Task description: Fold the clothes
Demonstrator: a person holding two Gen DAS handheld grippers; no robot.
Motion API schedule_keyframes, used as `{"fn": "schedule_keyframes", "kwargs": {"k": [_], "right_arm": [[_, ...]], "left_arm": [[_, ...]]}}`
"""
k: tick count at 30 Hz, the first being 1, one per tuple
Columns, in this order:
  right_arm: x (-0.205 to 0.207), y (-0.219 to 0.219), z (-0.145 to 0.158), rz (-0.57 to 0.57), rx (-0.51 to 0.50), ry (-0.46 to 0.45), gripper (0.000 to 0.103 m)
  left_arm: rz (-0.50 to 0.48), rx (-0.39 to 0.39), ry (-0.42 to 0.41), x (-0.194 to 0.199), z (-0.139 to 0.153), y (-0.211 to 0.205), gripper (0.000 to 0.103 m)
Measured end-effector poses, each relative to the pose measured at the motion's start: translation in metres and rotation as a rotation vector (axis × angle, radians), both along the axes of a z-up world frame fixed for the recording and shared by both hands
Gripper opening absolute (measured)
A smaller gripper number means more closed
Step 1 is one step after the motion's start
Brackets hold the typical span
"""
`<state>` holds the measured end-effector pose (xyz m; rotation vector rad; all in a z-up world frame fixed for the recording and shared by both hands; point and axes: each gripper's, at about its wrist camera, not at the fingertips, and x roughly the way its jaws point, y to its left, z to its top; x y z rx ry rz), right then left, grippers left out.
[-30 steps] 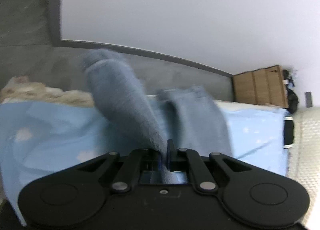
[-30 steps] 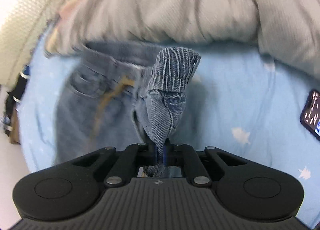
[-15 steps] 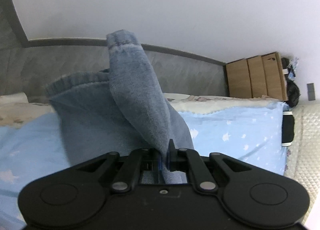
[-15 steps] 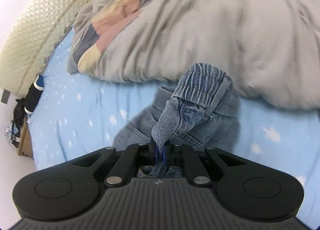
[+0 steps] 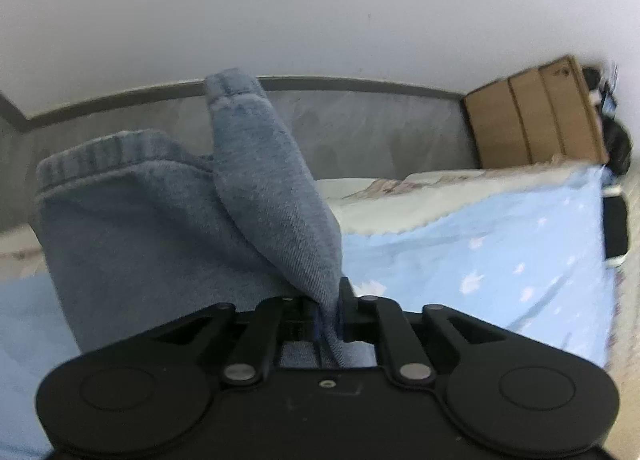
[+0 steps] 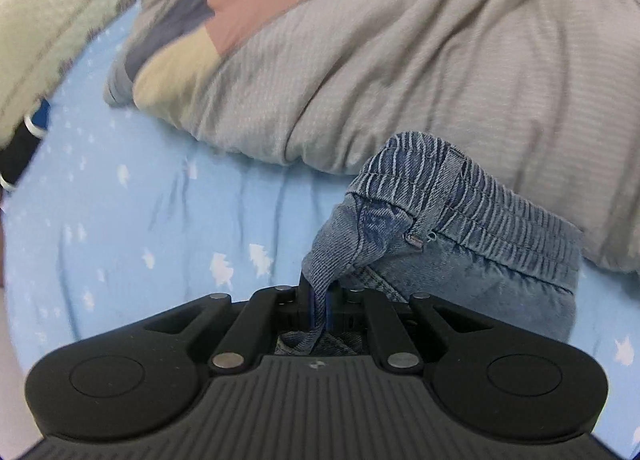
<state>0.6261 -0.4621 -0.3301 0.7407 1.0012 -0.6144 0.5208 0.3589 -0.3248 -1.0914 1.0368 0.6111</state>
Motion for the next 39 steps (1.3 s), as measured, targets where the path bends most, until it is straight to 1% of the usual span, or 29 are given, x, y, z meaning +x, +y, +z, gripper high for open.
{"fn": "schedule_keyframes", "kwargs": {"k": [1,2,3,4,5,6,7,8,9,11,12,13,14,15,16,18,20,24,27,30,34,35,37,38,39], "right_arm": [[0.002,0.0,-0.004,0.009,-0.003,0.004,0.008],[0.004,0.001,-0.006,0.027,-0.012,0.01,0.009],[0.006,0.003,-0.007,0.059,-0.035,0.021,0.01],[0.006,0.006,-0.007,0.091,-0.054,0.025,0.014],[0.006,0.008,-0.006,0.122,-0.071,0.027,0.02],[0.005,0.011,-0.003,0.153,-0.088,0.024,0.024],[0.001,0.014,0.002,0.166,-0.1,0.012,0.033],[-0.004,0.017,0.007,0.175,-0.111,-0.001,0.037],[-0.009,0.02,0.012,0.183,-0.123,-0.014,0.037],[-0.021,0.027,0.023,0.187,-0.147,-0.028,0.039],[-0.029,0.033,0.028,0.193,-0.169,-0.03,0.04],[-0.038,0.038,0.034,0.2,-0.193,-0.031,0.044],[-0.046,0.046,0.037,0.226,-0.213,-0.025,0.052],[-0.055,0.054,0.04,0.258,-0.232,-0.017,0.053],[-0.065,0.063,0.042,0.282,-0.244,-0.006,0.053],[-0.086,0.081,0.045,0.316,-0.23,0.02,0.053],[-0.105,0.1,0.049,0.345,-0.201,0.039,0.053],[-0.147,0.138,0.066,0.356,-0.152,0.066,0.053],[-0.17,0.168,0.083,0.388,-0.145,0.065,0.055],[-0.188,0.197,0.096,0.432,-0.154,0.068,0.057],[-0.2,0.226,0.098,0.461,-0.168,0.092,0.057],[-0.203,0.232,0.099,0.468,-0.168,0.094,0.057],[-0.21,0.244,0.101,0.485,-0.167,0.098,0.057],[-0.214,0.25,0.102,0.494,-0.165,0.1,0.057],[-0.218,0.255,0.103,0.503,-0.164,0.102,0.057]], "left_arm": [[-0.007,0.007,0.008,0.004,-0.003,-0.001,0.011],[0.003,-0.001,-0.007,0.001,-0.003,-0.001,0.017],[0.008,-0.008,-0.027,-0.001,0.0,0.0,0.025],[0.013,-0.015,-0.046,-0.004,0.003,0.001,0.031],[0.018,-0.022,-0.066,-0.007,0.006,0.002,0.042],[0.022,-0.018,-0.086,-0.011,0.012,0.002,0.049],[0.026,-0.014,-0.105,-0.015,0.017,0.003,0.052],[0.028,-0.017,-0.127,-0.024,0.022,0.005,0.056],[0.03,-0.019,-0.148,-0.033,0.026,0.007,0.06],[0.052,-0.027,-0.172,-0.057,0.032,0.012,0.063],[0.085,-0.022,-0.173,-0.07,0.034,0.015,0.063],[0.119,-0.018,-0.174,-0.085,0.035,0.018,0.064],[0.164,-0.017,-0.175,-0.104,0.035,0.021,0.069],[0.195,-0.018,-0.177,-0.122,0.035,0.023,0.073],[0.222,-0.021,-0.174,-0.138,0.032,0.027,0.074],[0.275,-0.041,-0.166,-0.167,0.021,0.033,0.078],[0.333,-0.085,-0.158,-0.194,0.004,0.041,0.078],[0.397,-0.156,-0.175,-0.215,-0.032,0.054,0.079],[0.415,-0.203,-0.197,-0.214,-0.058,0.061,0.079],[0.411,-0.239,-0.215,-0.202,-0.08,0.065,0.079],[0.402,-0.259,-0.192,-0.187,-0.099,0.066,0.079],[0.401,-0.251,-0.192,-0.184,-0.101,0.068,0.077],[0.395,-0.241,-0.196,-0.18,-0.102,0.07,0.064],[0.372,-0.226,-0.194,-0.177,-0.099,0.072,0.049],[0.349,-0.21,-0.193,-0.175,-0.096,0.073,0.04]]}}
